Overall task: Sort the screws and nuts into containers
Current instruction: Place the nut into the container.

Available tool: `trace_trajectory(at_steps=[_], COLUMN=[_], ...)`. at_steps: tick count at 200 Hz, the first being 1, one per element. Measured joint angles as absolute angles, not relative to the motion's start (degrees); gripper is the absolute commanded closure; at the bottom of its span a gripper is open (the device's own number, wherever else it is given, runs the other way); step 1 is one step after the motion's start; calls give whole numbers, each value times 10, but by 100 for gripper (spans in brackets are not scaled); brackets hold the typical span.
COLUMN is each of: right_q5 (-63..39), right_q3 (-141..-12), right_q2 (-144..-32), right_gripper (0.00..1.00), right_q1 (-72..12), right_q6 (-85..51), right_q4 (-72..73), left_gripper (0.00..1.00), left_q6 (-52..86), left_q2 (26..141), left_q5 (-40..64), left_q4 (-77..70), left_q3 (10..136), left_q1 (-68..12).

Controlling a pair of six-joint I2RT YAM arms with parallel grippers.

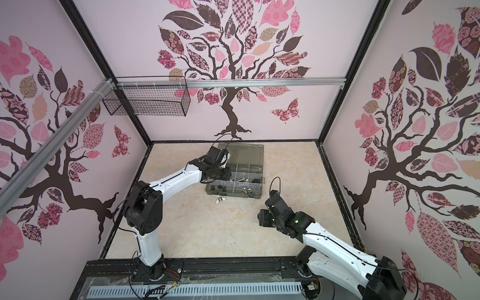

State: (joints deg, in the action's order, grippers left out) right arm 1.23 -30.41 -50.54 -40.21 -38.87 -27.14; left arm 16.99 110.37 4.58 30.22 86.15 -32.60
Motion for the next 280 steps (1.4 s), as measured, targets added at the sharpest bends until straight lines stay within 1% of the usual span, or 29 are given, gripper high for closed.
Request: trace_trajectory(at_steps=[25,38,56,78,85,148,166,185,227,280], right_q5=[12,12,12,12,12,12,12,12,12,-17], right_q3=[-295,-291,-287,-285,-285,-285,-285,-285,-286,-320], right_q2=[-494,-490,-489,-489,-489,-491,-494,-499,-527,-627], right_gripper=[43,43,43,42,42,42,42,42,42,43], right_q1=[-402,-402,-402,-402,-402,-402,-402,-402,-402,-402], right_q6=[-390,-390,-391,-392,-392,-392,-392,-392,-385,-361], right_q4=[-277,-279,-281,-282,-281,-281,-281,-280,-267,-230], left_gripper=[88,86,79,68,66,65,65,65,64,64], left_q6=[170,170,170,172,172,176,179,184,210,266], left_q2=[1115,1125,1145,1158,1159,1144,1108,1046,894,730], left_q5=[38,36,32,31,30,32,34,38,36,11], left_q4=[308,310,311,313,314,316,312,306,280,276], left_q3=[867,882,909,923,924,917,894,849,719,540], left_q1=[-325,-324,-321,-319,-318,-317,-317,-316,-315,-314])
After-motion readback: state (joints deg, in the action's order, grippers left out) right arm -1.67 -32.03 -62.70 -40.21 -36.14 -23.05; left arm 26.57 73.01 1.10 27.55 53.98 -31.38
